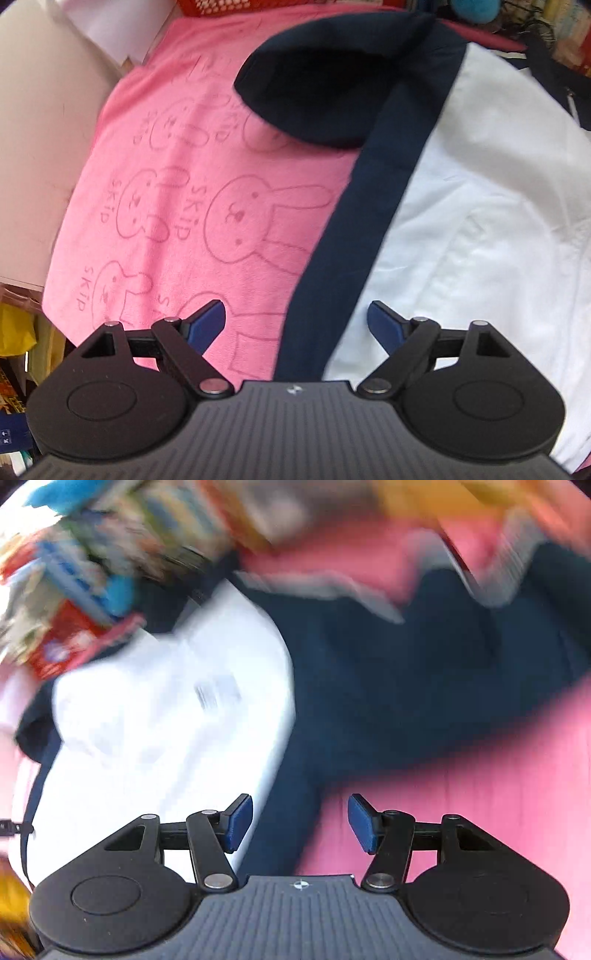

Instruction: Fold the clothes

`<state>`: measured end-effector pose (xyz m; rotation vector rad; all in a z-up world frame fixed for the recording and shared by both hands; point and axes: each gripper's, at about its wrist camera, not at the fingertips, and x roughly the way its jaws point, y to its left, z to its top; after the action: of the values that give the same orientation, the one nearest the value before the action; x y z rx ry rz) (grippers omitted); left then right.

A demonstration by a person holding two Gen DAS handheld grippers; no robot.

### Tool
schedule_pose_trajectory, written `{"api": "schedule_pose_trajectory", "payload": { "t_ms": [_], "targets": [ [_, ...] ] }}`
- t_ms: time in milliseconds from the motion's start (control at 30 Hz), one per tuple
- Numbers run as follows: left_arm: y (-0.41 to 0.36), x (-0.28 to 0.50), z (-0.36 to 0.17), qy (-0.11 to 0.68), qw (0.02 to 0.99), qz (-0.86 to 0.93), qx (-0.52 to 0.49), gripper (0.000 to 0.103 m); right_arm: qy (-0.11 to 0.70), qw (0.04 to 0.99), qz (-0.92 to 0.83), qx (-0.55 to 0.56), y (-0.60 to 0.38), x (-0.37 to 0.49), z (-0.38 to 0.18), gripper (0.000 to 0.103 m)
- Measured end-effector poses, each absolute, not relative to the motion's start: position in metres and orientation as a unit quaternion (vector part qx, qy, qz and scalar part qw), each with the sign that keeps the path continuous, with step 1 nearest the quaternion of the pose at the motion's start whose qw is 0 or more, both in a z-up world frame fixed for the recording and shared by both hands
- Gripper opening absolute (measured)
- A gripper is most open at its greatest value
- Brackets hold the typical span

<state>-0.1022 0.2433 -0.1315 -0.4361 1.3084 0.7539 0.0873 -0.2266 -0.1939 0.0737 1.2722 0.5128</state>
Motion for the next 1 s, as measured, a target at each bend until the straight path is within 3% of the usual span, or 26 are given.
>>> {"api": "schedule_pose_trajectory", "payload": {
  "t_ms": [300,400,433,467,500,533,567,600,633,667,900,967,1000],
  "targets": [
    [0.261,-0.115,-0.153,0.581,0.739,0.256,-0.227,0.088,0.587,0.784,0.192,0.06,-0.204,-0.008,-0.19,0.058],
    [0.265,-0.115,-0.161,0.576,0.742,0.229,-0.255,0.092,0.576,0.796,0.18,0.054,-0.188,-0.024,-0.191,0.061],
    [0.263,-0.115,-0.163,0.573,0.745,0.227,-0.255,0.089,0.57,0.802,0.173,0.043,-0.182,-0.029,-0.19,0.063],
    [0.259,-0.114,-0.163,0.566,0.754,0.223,-0.248,0.083,0.564,0.808,0.165,0.031,-0.175,-0.033,-0.19,0.063],
    [0.255,-0.115,-0.162,0.56,0.762,0.218,-0.24,0.066,0.562,0.811,0.161,0.027,-0.173,-0.031,-0.19,0.056],
    [0.252,-0.115,-0.161,0.559,0.765,0.213,-0.239,0.056,0.562,0.811,0.159,0.03,-0.171,-0.031,-0.189,0.036],
    [0.249,-0.116,-0.16,0.557,0.768,0.208,-0.238,0.048,0.563,0.811,0.157,0.034,-0.169,-0.032,-0.188,0.029],
    [0.246,-0.116,-0.159,0.555,0.771,0.203,-0.237,0.021,0.563,0.811,0.155,0.038,-0.167,-0.032,-0.187,0.014],
    [0.243,-0.117,-0.158,0.553,0.774,0.198,-0.236,0.009,0.561,0.812,0.157,0.044,-0.167,-0.032,-0.185,0.009],
    [0.242,-0.117,-0.157,0.551,0.774,0.194,-0.242,0.005,0.557,0.814,0.16,0.05,-0.168,-0.031,-0.181,0.008],
    [0.189,-0.121,-0.116,0.56,0.782,0.07,-0.263,0.002,0.519,0.839,0.155,-0.042,-0.171,-0.002,-0.14,0.006],
    [0.171,-0.12,-0.122,0.579,0.769,0.042,-0.266,0.007,0.515,0.841,0.148,-0.076,-0.176,0.012,-0.136,0.007],
    [0.163,-0.119,-0.129,0.59,0.761,0.037,-0.268,0.016,0.513,0.841,0.145,-0.093,-0.178,0.018,-0.134,0.009]
  ]
}}
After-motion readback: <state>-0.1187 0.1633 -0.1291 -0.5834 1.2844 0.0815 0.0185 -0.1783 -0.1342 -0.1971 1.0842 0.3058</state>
